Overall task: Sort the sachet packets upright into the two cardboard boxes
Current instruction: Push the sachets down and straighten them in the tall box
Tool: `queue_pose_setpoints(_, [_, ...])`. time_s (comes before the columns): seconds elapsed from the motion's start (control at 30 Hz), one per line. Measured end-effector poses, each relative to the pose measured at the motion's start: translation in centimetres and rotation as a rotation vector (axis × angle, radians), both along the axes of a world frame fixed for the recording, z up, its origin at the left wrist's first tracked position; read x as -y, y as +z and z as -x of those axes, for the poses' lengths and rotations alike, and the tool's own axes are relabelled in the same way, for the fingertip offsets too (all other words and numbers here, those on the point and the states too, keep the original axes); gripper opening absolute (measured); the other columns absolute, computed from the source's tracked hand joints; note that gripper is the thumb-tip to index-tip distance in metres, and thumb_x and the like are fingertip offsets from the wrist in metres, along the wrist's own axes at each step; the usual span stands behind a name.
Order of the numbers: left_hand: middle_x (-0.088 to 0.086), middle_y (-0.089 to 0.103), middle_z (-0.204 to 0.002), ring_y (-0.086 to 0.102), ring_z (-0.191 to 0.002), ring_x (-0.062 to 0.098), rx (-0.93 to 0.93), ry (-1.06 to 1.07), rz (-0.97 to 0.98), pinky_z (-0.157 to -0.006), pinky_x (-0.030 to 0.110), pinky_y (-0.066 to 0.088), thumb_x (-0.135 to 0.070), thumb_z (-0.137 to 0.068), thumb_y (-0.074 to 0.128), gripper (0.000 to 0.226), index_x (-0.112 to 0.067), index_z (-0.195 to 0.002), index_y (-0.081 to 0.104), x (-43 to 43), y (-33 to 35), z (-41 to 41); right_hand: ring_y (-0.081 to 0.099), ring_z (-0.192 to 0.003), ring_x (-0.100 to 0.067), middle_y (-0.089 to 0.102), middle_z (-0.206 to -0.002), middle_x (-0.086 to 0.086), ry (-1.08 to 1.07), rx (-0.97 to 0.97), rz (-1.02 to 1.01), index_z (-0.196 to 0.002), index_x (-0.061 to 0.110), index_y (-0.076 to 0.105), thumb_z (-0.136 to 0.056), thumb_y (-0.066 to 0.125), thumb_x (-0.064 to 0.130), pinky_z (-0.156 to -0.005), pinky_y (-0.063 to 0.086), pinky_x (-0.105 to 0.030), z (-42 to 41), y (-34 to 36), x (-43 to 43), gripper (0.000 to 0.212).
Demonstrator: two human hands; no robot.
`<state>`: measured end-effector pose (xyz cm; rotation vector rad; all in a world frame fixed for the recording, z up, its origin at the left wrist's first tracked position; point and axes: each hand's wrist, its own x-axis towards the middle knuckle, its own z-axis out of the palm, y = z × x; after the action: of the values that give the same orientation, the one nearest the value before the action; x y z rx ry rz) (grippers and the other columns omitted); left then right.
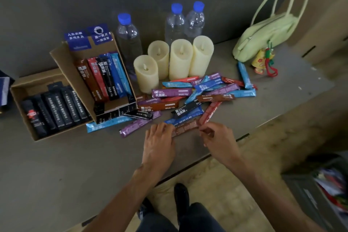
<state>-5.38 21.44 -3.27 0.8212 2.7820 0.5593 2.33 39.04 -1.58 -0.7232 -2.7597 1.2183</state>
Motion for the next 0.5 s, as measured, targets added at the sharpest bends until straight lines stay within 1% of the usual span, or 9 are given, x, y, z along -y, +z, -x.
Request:
queue_pose_setpoints(0.07, [-0.003, 0.053, -0.123, 0.049, -0.113, 0.018, 0.034, 0.001, -0.006, -0.100, 0.033, 0.038, -0.019, -0.094, 0.055, 0.026, -0.025, -0.119, 0.055, -0.3, -0.1, -0.2, 0.062, -0.067, 0.007, 0.065, -0.079, 0.017, -0.025, 0.016, 0.009, -0.090, 0.023, 0.072, -0.090, 0.064, 0.005, -0.060, 0.043, -0.004, -0.5, 0.0, -0.3, 0.020])
queue_pose_setpoints(0.13, [-0.003, 0.058, -0.119, 0.054, -0.108, 0.017, 0.070, 0.022, -0.077, -0.097, 0.033, 0.042, -0.019, -0.097, 0.052, 0.022, -0.024, -0.117, 0.059, -0.2, 0.2, -0.2, 0.061, -0.068, 0.006, 0.065, -0.084, 0.015, -0.046, 0.023, 0.010, -0.095, 0.026, 0.069, -0.091, 0.065, 0.010, -0.059, 0.040, -0.002, -0.5, 0.2, -0.6, 0.017])
queue_pose_setpoints(0.17, [-0.004, 0.060, -0.116, 0.056, -0.103, 0.014, 0.119, 0.047, -0.140, -0.092, 0.030, 0.045, -0.020, -0.098, 0.051, 0.020, -0.024, -0.116, 0.060, 0.0, 0.5, -0.2, 0.060, -0.070, 0.003, 0.063, -0.090, 0.014, -0.056, 0.028, -0.007, -0.099, 0.028, 0.068, -0.091, 0.066, 0.014, -0.060, 0.039, -0.004, -0.4, 0.2, -0.8, 0.016])
queue_pose_setpoints(0.23, [-0.012, 0.063, -0.107, 0.057, -0.089, -0.001, 0.273, 0.114, -0.258, -0.075, 0.012, 0.043, -0.023, -0.100, 0.051, 0.019, -0.027, -0.114, 0.062, 0.5, 1.5, -0.1, 0.062, -0.078, -0.002, 0.060, -0.100, 0.013, -0.079, 0.043, 0.024, -0.109, 0.031, 0.064, -0.091, 0.068, 0.024, -0.065, 0.041, -0.011, 0.1, 0.5, -1.2, 0.020])
queue_pose_setpoints(0.3, [-0.020, 0.062, -0.101, 0.056, -0.084, -0.008, 0.404, 0.163, -0.323, -0.063, 0.005, 0.039, -0.027, -0.101, 0.051, 0.018, -0.033, -0.110, 0.064, 1.1, 2.2, 0.1, 0.070, -0.074, -0.009, 0.065, -0.105, 0.010, -0.113, 0.010, 0.267, -0.115, 0.027, 0.063, -0.093, 0.068, 0.026, -0.070, 0.048, -0.021, 0.9, 1.0, -1.4, 0.023])
queue_pose_setpoints(0.37, [-0.020, 0.064, -0.099, 0.060, -0.085, -0.006, 0.467, 0.188, -0.363, -0.065, 0.008, 0.040, -0.028, -0.101, 0.051, 0.017, -0.039, -0.104, 0.064, 1.6, 2.6, 0.4, 0.072, -0.066, -0.013, 0.071, -0.100, 0.000, -0.144, -0.057, 0.457, -0.111, 0.019, 0.066, -0.095, 0.067, 0.022, -0.071, 0.050, -0.024, 1.8, 1.7, -1.5, 0.017])
queue_pose_setpoints(0.4, [-0.019, 0.066, -0.098, 0.063, -0.085, -0.005, 0.492, 0.194, -0.381, -0.066, 0.011, 0.043, -0.028, -0.101, 0.051, 0.018, -0.041, -0.102, 0.063, 1.8, 2.9, 0.4, 0.072, -0.064, -0.014, 0.072, -0.096, -0.002, -0.145, -0.074, 0.483, -0.108, 0.017, 0.069, -0.095, 0.066, 0.021, -0.068, 0.050, -0.021, 2.1, 2.1, -1.4, 0.013])
queue_pose_setpoints(0.47, [-0.016, 0.067, -0.096, 0.064, -0.083, -0.009, 0.532, 0.195, -0.411, -0.065, 0.010, 0.043, -0.027, -0.102, 0.050, 0.019, -0.041, -0.101, 0.063, 2.1, 3.4, 0.5, 0.071, -0.066, -0.012, 0.074, -0.090, -0.001, -0.115, -0.066, 0.533, -0.105, 0.016, 0.071, -0.095, 0.066, 0.020, -0.060, 0.049, -0.016, 2.7, 2.6, -1.2, 0.012])
queue_pose_setpoints(0.5, [-0.016, 0.067, -0.095, 0.064, -0.082, -0.010, 0.540, 0.193, -0.419, -0.065, 0.010, 0.043, -0.026, -0.102, 0.050, 0.019, -0.041, -0.101, 0.063, 2.2, 3.6, 0.5, 0.071, -0.068, -0.012, 0.075, -0.088, 0.000, -0.087, -0.048, 0.564, -0.102, 0.016, 0.072, -0.095, 0.066, 0.020, -0.061, 0.050, -0.018, 3.0, 2.8, -1.1, 0.011])
